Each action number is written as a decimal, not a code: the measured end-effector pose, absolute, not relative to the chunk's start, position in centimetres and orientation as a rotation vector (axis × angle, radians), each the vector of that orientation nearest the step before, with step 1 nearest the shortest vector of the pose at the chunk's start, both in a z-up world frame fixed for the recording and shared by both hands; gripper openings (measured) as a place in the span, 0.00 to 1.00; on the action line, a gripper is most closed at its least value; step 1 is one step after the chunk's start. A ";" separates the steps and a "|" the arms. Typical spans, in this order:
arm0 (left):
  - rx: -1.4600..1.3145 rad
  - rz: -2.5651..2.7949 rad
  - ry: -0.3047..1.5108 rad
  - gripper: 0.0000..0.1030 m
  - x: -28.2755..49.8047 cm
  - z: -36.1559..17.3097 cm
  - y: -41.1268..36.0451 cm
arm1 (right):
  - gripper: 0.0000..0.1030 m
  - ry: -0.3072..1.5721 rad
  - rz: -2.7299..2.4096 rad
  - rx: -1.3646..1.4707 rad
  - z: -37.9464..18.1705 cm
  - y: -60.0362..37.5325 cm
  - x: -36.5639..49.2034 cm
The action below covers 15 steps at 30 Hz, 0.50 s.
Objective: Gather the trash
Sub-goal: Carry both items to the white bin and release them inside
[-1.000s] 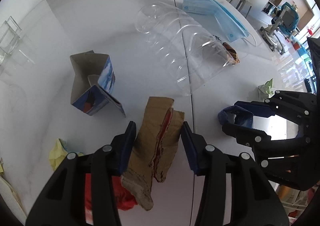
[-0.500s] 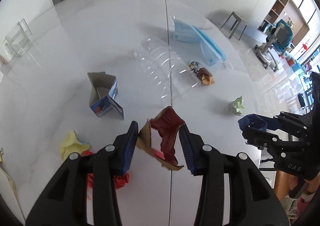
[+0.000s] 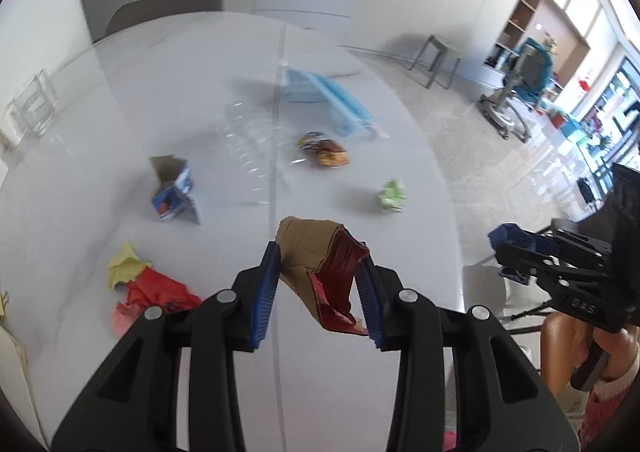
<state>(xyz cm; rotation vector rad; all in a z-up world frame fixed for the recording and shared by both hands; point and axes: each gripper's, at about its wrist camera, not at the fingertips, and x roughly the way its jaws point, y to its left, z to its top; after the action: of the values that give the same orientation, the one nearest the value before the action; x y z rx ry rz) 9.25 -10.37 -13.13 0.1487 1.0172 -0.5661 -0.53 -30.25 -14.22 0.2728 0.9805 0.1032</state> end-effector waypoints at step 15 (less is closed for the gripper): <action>0.219 -0.930 1.172 0.42 -1.2 -17.0 -27.0 | 0.34 1.023 -0.106 0.341 -15.6 -39.9 -10.6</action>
<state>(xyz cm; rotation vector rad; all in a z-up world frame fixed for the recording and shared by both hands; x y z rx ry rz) -1.25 -26.98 -17.00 0.2195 1.1716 -0.9297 -10.55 -39.92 -15.56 0.3408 1.0234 -0.1058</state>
